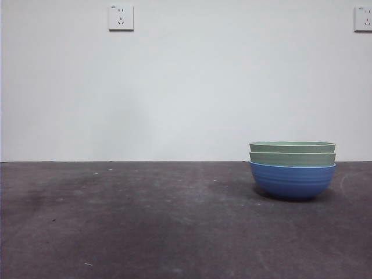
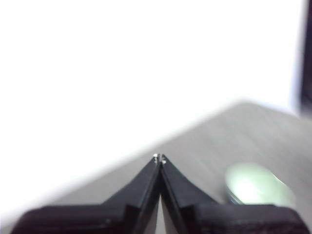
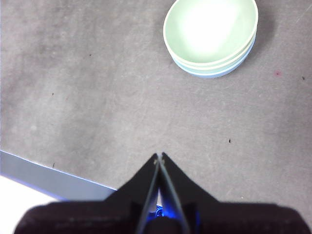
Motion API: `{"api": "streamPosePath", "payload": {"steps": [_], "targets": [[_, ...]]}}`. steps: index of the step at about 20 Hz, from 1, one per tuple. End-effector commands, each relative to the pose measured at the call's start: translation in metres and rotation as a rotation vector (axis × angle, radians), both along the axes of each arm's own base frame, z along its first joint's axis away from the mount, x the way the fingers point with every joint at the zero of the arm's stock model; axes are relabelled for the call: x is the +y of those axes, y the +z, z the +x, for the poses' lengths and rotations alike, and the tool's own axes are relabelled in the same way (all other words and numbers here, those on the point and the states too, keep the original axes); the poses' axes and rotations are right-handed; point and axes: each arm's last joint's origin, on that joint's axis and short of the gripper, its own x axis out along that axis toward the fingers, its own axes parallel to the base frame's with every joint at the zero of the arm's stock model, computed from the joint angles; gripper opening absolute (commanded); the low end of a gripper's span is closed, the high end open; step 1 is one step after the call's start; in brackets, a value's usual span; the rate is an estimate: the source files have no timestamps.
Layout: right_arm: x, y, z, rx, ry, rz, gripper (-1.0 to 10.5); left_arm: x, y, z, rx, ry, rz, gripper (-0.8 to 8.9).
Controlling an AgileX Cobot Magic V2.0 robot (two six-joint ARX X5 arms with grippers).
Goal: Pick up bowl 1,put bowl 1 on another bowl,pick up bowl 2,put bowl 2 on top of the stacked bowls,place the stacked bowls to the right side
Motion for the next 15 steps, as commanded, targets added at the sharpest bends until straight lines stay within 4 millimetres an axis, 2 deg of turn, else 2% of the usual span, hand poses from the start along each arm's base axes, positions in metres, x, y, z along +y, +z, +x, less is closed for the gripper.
{"api": "streamPosePath", "payload": {"steps": [1,6,11,15], "targets": [[0.0,-0.002,0.0,0.004,0.001,-0.004,0.1,0.011,-0.041,-0.004,-0.132,0.088,-0.005,-0.02],[0.0,-0.002,0.0,0.004,0.001,-0.004,0.1,0.03,-0.136,-0.014,-0.279,0.264,0.04,-0.02],[0.0,-0.002,0.0,0.004,0.001,-0.004,0.1,0.036,-0.229,-0.015,-0.214,0.341,0.055,-0.02],[0.0,-0.002,0.0,0.004,0.001,-0.004,0.1,0.037,-0.28,-0.015,-0.161,0.346,0.045,-0.02]]}}
